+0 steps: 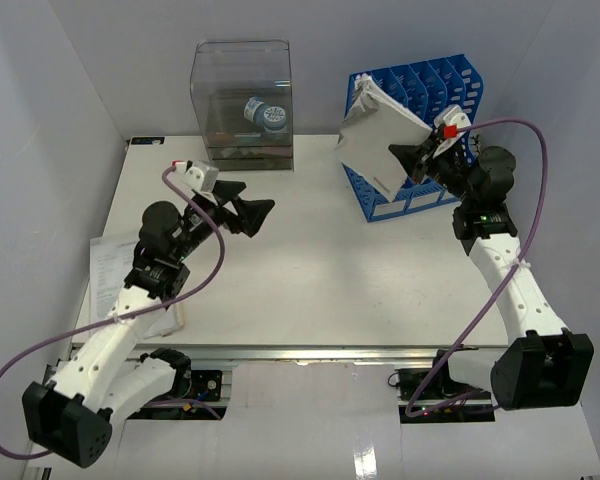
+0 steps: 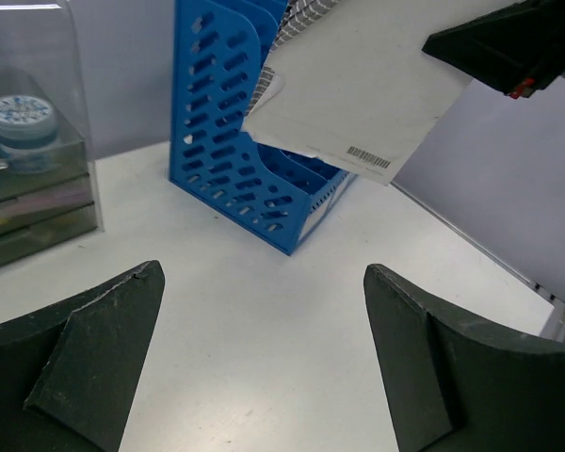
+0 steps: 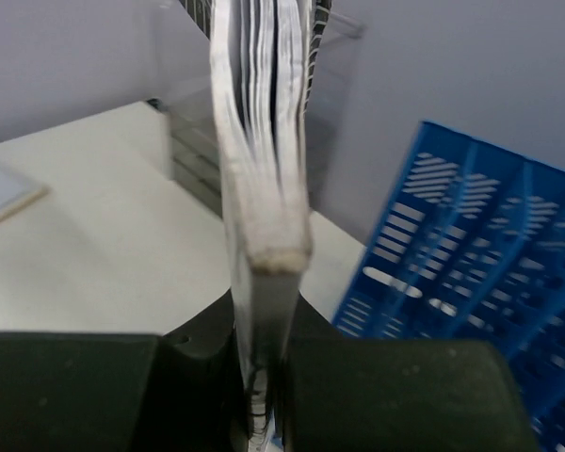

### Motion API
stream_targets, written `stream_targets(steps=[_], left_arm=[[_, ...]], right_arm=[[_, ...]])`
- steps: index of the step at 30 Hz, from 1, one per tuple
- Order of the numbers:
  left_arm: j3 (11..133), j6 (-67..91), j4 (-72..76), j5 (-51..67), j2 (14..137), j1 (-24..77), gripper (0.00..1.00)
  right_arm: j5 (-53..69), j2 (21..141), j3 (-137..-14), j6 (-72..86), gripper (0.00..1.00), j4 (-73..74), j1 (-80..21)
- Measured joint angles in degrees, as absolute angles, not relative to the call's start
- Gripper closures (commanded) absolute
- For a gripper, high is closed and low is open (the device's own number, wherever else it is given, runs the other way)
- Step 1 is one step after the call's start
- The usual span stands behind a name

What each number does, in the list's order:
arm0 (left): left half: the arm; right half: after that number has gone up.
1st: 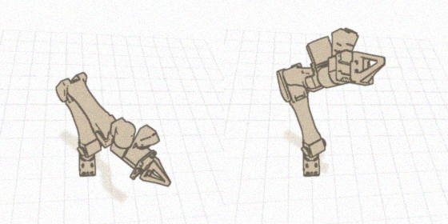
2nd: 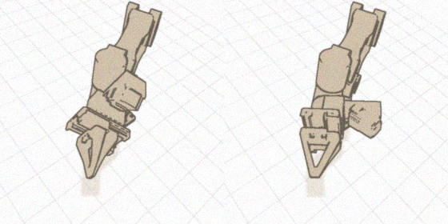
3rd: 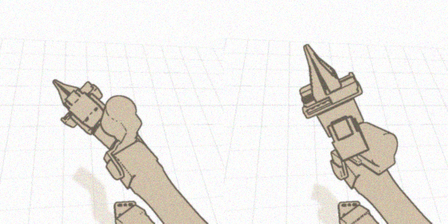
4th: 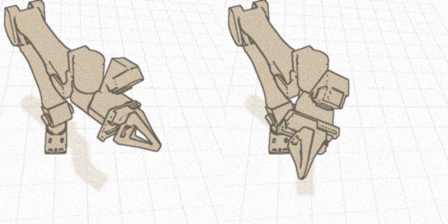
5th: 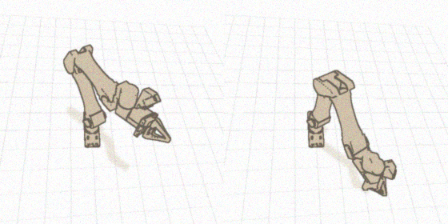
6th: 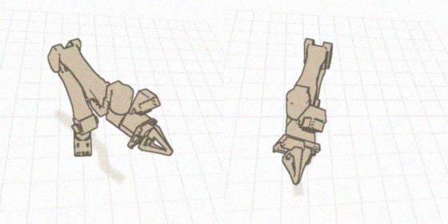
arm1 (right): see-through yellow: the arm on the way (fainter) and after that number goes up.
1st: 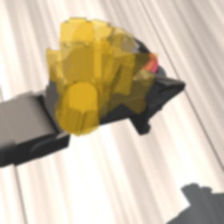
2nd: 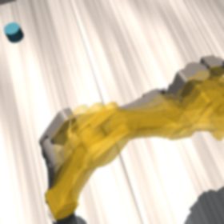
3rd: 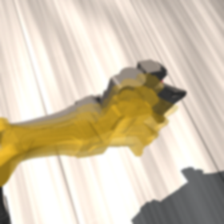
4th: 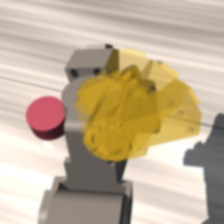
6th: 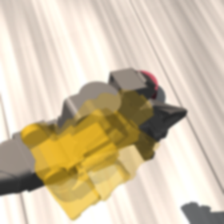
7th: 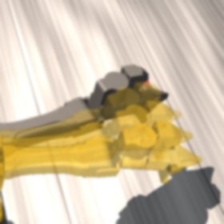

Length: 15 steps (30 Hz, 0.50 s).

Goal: Organize the desk

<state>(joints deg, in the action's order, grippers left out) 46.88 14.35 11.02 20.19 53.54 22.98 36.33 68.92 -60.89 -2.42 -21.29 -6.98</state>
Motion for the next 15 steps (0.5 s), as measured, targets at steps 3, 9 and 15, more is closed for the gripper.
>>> stream_targets(steps=[3,9,15], left_arm=[[43.5,12.8,8.5,17.3,46.9,23.0,0.02],[35.3,11.6,2.5,13.7,37.4,23.0,0.02],[32.9,11.2,-2.7,12.4,34.0,23.0,0.02]], right_arm=[[29.9,71.4,-62.7,-4.6,0.92,-20.7,-6.4],[20.1,73.9,-63.0,-8.2,0.92,-20.9,-6.4],[15.0,74.0,-62.5,-10.6,0.92,-21.9,-6.1]])
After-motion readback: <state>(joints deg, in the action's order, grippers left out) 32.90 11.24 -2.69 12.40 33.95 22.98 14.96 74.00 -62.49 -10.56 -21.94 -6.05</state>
